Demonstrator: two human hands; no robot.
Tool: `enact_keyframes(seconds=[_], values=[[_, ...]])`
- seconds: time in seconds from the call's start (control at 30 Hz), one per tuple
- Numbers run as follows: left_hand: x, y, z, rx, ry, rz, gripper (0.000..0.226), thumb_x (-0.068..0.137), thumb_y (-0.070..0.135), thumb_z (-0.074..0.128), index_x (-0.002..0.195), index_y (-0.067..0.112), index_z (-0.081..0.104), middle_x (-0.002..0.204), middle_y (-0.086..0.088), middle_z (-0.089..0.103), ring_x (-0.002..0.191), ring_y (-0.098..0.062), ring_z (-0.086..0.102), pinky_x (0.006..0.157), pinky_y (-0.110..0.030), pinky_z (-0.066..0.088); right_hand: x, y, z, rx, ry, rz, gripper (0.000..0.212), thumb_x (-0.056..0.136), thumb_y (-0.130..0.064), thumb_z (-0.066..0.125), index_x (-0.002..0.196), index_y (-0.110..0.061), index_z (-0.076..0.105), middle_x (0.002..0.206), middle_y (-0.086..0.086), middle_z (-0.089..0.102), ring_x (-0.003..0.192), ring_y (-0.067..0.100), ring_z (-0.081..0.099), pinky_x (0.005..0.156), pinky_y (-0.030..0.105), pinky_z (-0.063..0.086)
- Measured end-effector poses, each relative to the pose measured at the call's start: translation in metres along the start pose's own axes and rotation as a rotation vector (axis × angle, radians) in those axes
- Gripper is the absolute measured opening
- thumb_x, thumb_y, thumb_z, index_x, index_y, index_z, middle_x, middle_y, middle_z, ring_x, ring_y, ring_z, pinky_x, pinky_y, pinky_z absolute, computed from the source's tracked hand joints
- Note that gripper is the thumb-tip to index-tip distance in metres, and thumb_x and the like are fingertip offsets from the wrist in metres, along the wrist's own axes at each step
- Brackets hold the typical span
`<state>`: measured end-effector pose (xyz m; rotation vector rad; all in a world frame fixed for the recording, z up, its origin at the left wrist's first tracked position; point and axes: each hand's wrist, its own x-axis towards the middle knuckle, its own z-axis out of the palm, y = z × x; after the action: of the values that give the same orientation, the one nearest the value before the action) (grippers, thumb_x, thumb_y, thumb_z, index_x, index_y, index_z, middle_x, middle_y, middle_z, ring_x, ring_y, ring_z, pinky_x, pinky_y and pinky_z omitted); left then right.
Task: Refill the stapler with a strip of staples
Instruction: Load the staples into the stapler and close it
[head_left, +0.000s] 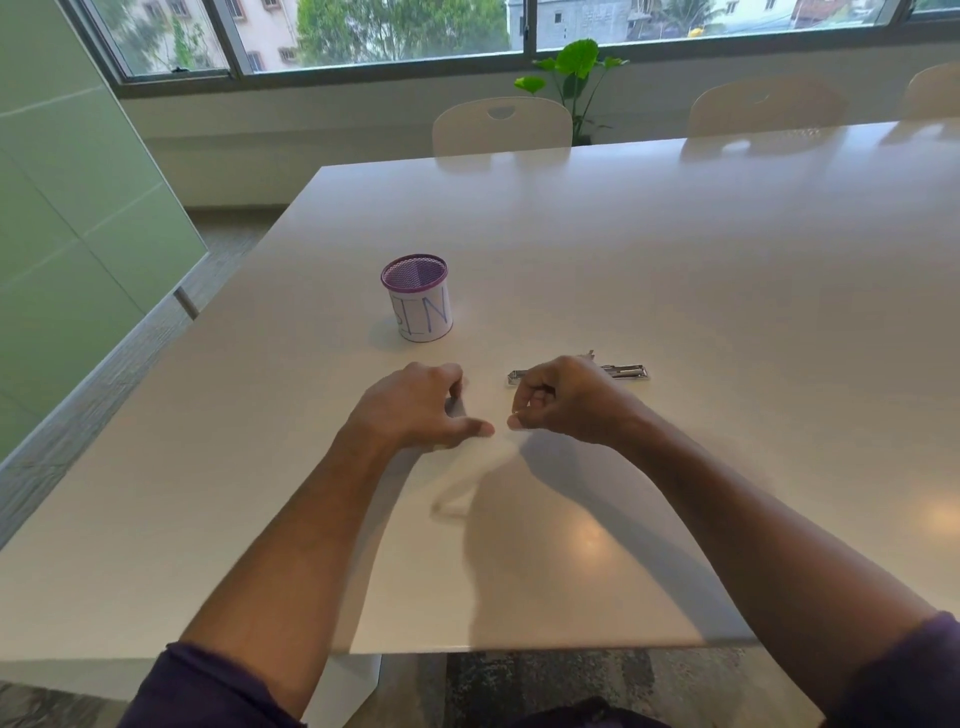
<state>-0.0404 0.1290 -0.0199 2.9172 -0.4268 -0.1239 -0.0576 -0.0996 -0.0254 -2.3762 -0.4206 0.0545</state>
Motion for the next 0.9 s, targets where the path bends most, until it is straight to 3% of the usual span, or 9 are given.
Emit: enact_keyframes(seconds=[0.13,0.23,0.33,0.4,0.57,0.7,0.9], values=[[0.005,0.015,-0.005,0.064,0.148,0.090,0.076,0.074,0.083,0.067,0.123,0.024,0.062,0.111,-0.001,0.070,0.096,-0.027,0.068,0.076,-0.037,0.052,0.000,0.002,-0.001,-0.010,0.038,0.005,0.018,0.081,-0.027,0.082,0.069,-0.017,0.073,0.045,-0.017,0.053,0.045,0.003,0.045,0.045,0.012,0.034],[0.015,0.032,-0.005,-0.013,0.241,0.182,0.050,0.090,0.057,0.069,0.125,0.023,0.063,0.111,0.001,0.064,0.098,-0.025,0.068,0.080,-0.038,0.057,-0.004,0.006,-0.006,0.008,0.051,0.037,0.015,0.085,-0.027,0.078,0.075,-0.015,0.076,0.058,-0.010,0.070,0.052,0.005,0.061,0.055,0.023,0.049],[0.029,0.050,0.000,-0.106,0.263,0.218,0.037,0.095,0.032,0.068,0.130,0.021,0.065,0.125,-0.002,0.065,0.104,-0.025,0.069,0.087,-0.037,0.058,-0.010,0.013,-0.016,0.100,0.060,0.061,0.015,0.091,-0.026,0.075,0.080,-0.018,0.079,0.065,-0.005,0.078,0.060,0.009,0.074,0.055,0.020,0.058],[0.037,0.061,0.006,-0.154,0.235,0.220,0.040,0.095,0.027,0.068,0.135,0.019,0.065,0.133,-0.003,0.063,0.110,-0.026,0.068,0.096,-0.040,0.058,-0.015,0.018,-0.026,0.113,0.092,0.043,0.016,0.093,-0.027,0.074,0.082,-0.017,0.080,0.065,-0.008,0.077,0.058,0.007,0.073,0.054,0.017,0.056],[0.050,0.089,0.025,-0.200,0.160,0.235,0.054,0.092,0.037,0.074,0.140,0.014,0.064,0.137,-0.009,0.064,0.124,-0.031,0.062,0.107,-0.045,0.050,-0.022,0.037,-0.056,0.060,0.286,0.041,0.005,0.088,-0.025,0.078,0.085,-0.027,0.082,0.061,-0.027,0.071,0.055,-0.005,0.066,0.056,0.006,0.046],[0.055,0.103,0.042,-0.149,0.158,0.235,0.038,0.098,0.034,0.068,0.131,0.016,0.069,0.128,-0.007,0.062,0.120,-0.031,0.058,0.102,-0.047,0.049,-0.027,0.054,-0.068,0.138,0.377,0.099,0.005,0.083,-0.023,0.083,0.087,-0.026,0.084,0.070,-0.022,0.076,0.062,-0.005,0.070,0.059,0.004,0.047],[0.058,0.105,0.054,-0.160,0.205,0.268,0.020,0.100,0.012,0.061,0.119,0.010,0.066,0.122,-0.011,0.062,0.115,-0.033,0.056,0.099,-0.046,0.048,-0.030,0.072,-0.067,0.184,0.372,0.192,0.008,0.080,-0.020,0.086,0.086,-0.023,0.083,0.066,-0.017,0.077,0.060,-0.006,0.070,0.060,0.004,0.046]])
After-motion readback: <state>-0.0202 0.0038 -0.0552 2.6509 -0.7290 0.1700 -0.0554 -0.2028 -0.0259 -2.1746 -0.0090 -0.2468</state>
